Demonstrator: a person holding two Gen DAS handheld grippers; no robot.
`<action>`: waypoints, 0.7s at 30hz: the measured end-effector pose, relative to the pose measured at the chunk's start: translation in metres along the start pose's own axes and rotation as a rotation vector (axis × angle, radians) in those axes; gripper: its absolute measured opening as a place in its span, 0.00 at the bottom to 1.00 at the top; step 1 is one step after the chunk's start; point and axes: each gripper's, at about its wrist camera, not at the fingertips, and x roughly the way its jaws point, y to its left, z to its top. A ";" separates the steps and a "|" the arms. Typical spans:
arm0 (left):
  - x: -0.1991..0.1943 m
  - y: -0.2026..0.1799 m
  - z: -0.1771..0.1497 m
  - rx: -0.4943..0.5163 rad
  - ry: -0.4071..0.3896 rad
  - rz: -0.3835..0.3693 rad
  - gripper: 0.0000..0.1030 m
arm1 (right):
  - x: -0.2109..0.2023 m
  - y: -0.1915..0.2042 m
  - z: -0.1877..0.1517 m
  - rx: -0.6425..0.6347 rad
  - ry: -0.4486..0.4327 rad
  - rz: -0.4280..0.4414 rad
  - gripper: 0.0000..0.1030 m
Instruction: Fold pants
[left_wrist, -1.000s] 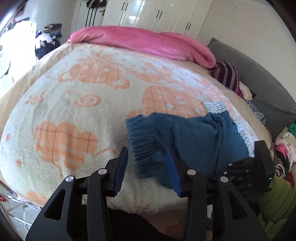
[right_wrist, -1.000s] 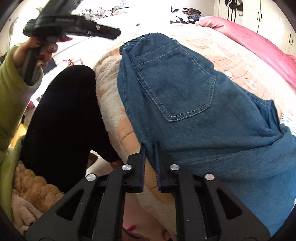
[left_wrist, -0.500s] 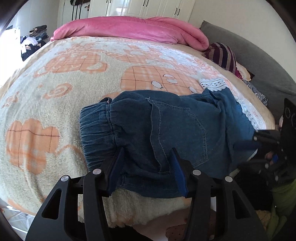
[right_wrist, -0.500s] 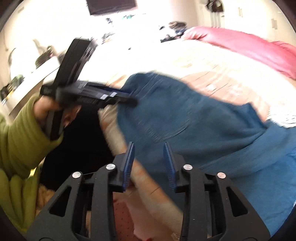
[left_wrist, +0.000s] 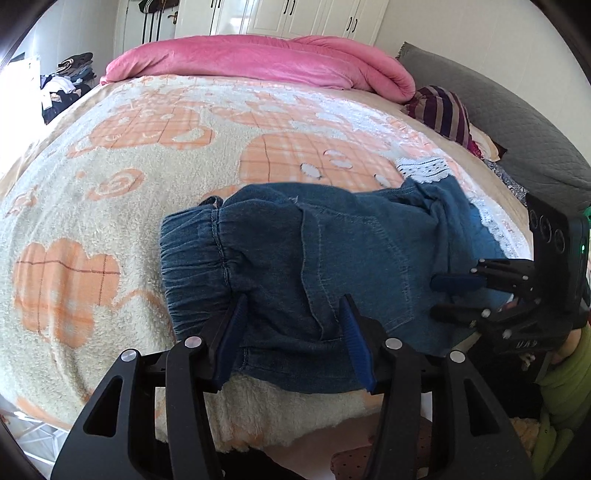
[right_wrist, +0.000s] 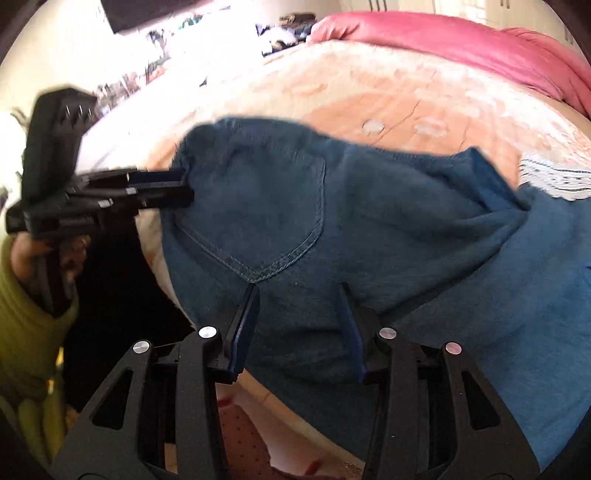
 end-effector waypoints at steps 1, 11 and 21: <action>-0.005 -0.002 0.000 0.002 -0.008 -0.004 0.51 | -0.009 -0.004 -0.001 0.014 -0.021 0.002 0.39; -0.046 -0.025 0.009 0.037 -0.088 0.004 0.63 | -0.066 -0.050 -0.004 0.135 -0.163 -0.102 0.54; -0.048 -0.060 0.015 0.070 -0.093 -0.073 0.67 | -0.101 -0.074 -0.015 0.207 -0.259 -0.183 0.70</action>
